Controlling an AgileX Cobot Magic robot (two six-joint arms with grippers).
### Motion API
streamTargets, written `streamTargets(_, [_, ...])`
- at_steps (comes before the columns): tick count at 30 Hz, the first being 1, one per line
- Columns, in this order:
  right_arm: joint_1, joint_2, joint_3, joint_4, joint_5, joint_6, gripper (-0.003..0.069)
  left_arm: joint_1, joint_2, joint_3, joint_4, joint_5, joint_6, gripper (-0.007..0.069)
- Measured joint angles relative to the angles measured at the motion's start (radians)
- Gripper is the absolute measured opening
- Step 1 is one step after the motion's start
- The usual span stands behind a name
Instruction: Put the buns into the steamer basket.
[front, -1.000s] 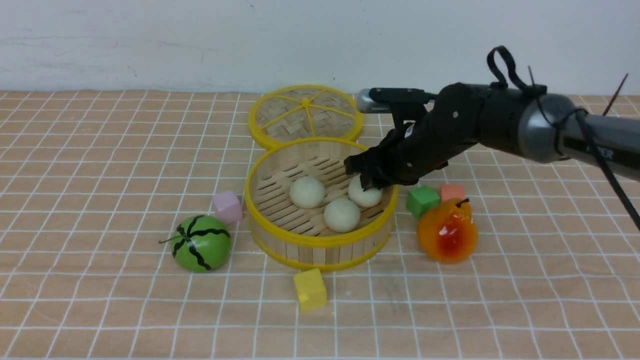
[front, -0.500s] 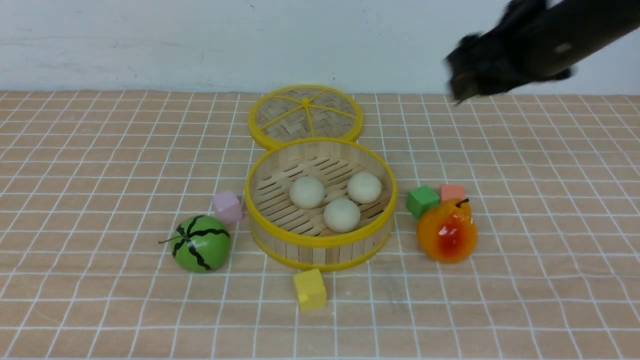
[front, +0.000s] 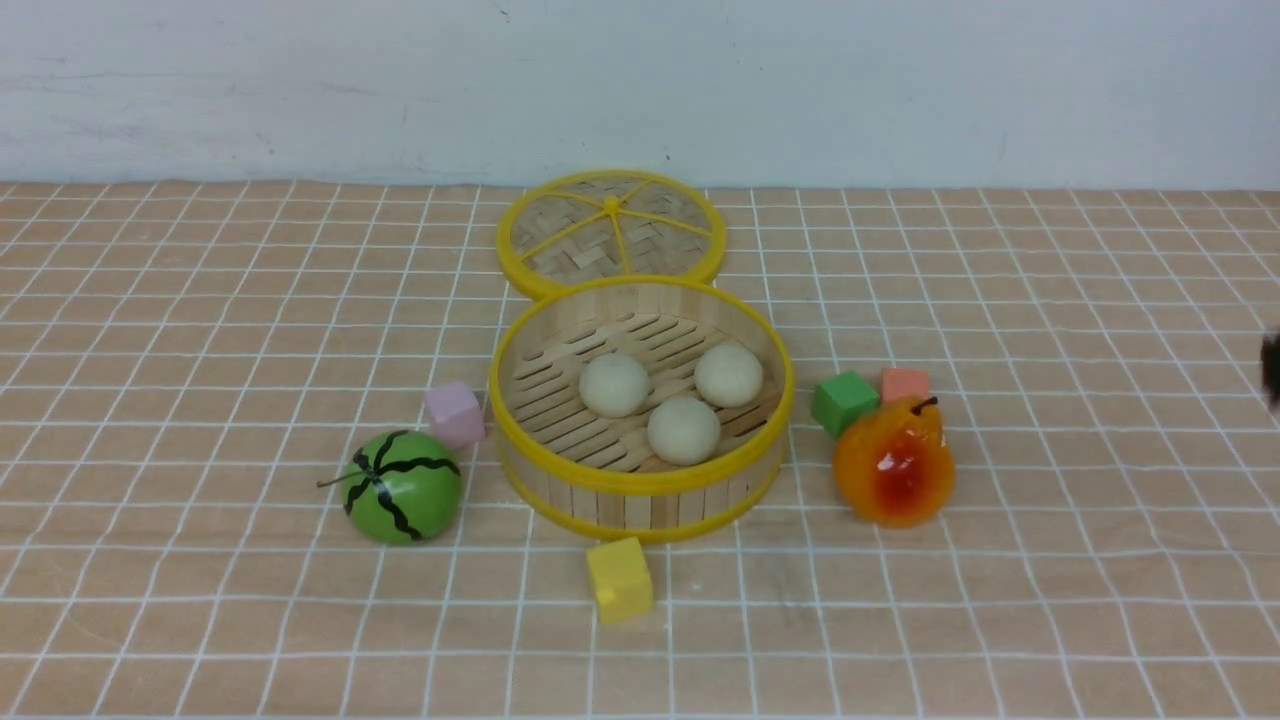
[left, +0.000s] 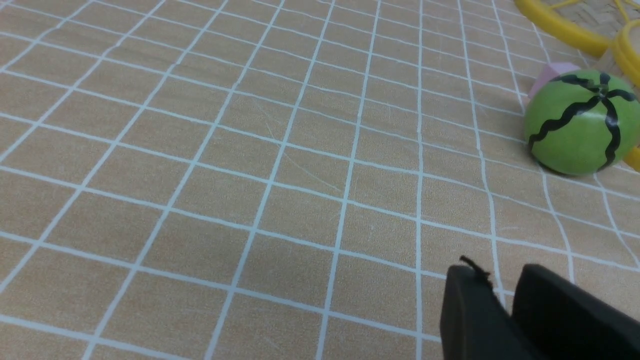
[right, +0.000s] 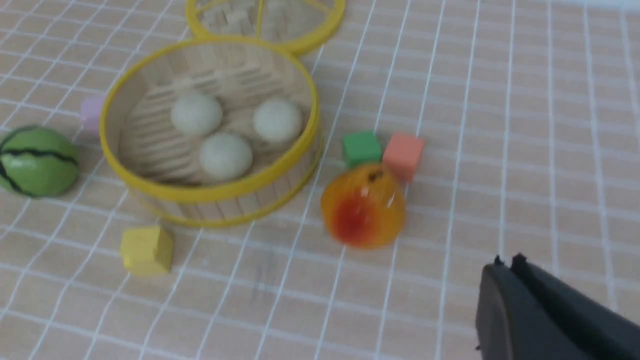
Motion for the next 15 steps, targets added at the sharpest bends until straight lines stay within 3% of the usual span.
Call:
streamTargets(7, [0.0, -0.221, 0.347, 0.014, -0.302, 0.151, -0.0019, 0.0, 0.0, 0.0, 0.0, 0.0, 0.0, 0.0141])
streamTargets(15, [0.0, -0.283, 0.423, 0.0, -0.32, 0.156, -0.0015, 0.0, 0.0, 0.0, 0.0, 0.0, 0.0, 0.0144])
